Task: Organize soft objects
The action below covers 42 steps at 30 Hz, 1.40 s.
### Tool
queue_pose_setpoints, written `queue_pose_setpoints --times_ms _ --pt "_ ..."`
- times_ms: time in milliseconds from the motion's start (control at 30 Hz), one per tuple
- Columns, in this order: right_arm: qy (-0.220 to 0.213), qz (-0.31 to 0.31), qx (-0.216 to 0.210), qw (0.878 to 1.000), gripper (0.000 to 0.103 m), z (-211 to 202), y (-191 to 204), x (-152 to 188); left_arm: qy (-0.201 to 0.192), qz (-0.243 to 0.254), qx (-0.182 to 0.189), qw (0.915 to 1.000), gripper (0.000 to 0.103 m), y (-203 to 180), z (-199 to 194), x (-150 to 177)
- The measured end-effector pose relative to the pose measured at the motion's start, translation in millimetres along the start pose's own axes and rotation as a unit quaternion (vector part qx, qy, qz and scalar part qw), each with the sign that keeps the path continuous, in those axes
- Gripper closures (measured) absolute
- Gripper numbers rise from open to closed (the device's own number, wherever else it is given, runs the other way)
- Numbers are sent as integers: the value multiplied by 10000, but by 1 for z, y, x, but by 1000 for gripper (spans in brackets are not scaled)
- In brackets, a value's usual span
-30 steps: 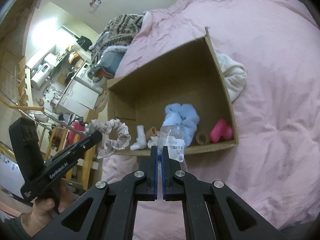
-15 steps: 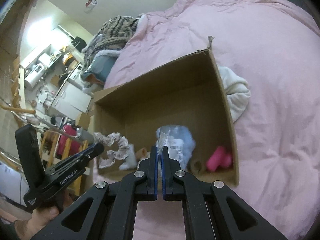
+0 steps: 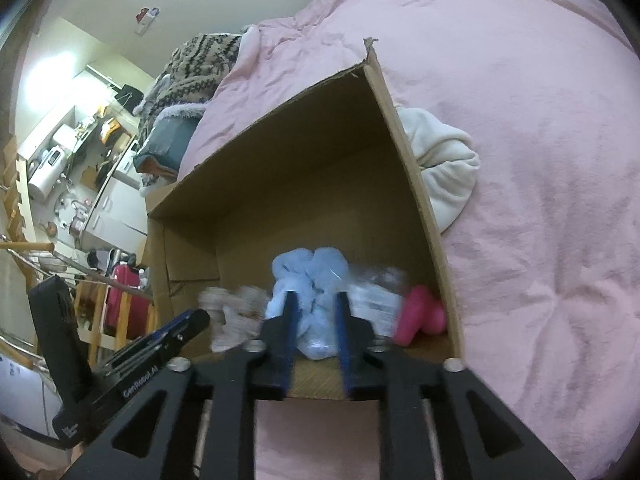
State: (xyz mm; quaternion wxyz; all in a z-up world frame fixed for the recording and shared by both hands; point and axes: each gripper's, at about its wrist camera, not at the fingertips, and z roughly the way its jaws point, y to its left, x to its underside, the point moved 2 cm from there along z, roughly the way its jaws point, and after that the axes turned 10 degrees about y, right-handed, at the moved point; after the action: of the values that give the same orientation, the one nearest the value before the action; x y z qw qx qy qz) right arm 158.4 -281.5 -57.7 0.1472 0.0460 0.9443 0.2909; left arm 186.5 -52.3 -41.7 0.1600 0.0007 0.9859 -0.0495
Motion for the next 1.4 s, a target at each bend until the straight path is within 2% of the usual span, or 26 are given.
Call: queue_pose_setpoints --times_ms 33,67,100,200,267,400,500,533,600,633,800,967,1200,1400 --pt "-18 -9 1 10000 53 0 1 0 -33 -19 0 10000 53 1 -2 0" --pt "-41 -19 3 10000 36 -1 1 1 -99 -53 -19 9999 47 2 -6 1" --pt "-102 -41 2 9999 33 -2 2 1 -168 -87 -50 9998 40 3 -9 1" --pt "-184 -164 52 9997 31 -8 6 3 -313 -134 -60 9994 40 6 -21 0" --pt "-321 -301 186 9989 17 -15 12 5 -364 -208 -43 9991 40 10 -29 1" --pt "-622 -525 212 9965 2 -34 24 14 -523 -238 -26 9983 40 18 -47 10" --pt "-889 -672 324 9932 0 -52 30 26 -613 -307 53 9976 38 23 -64 24" --pt "-1004 -727 414 9914 0 -58 33 32 -666 -317 56 9973 27 24 -70 30" --pt "-1234 -905 592 9864 0 -69 39 40 -822 -321 -10 9961 12 25 -84 40" --pt "-1321 -976 708 9839 0 -73 41 45 -916 -320 -41 9953 8 26 -90 45" --pt "-1367 -1116 1032 9789 0 -81 46 65 -1224 -254 -236 9919 1 29 -111 62" --pt "-1349 -1151 1136 9776 0 -85 48 81 -1375 -250 -408 9893 1 33 -124 76" --pt "-1213 -1240 1216 9773 0 -84 52 104 -1154 -259 -326 9924 1 32 -124 102" --pt "-1213 -1262 1325 9756 0 -81 55 112 -1372 -205 -657 9882 1 32 -121 114"
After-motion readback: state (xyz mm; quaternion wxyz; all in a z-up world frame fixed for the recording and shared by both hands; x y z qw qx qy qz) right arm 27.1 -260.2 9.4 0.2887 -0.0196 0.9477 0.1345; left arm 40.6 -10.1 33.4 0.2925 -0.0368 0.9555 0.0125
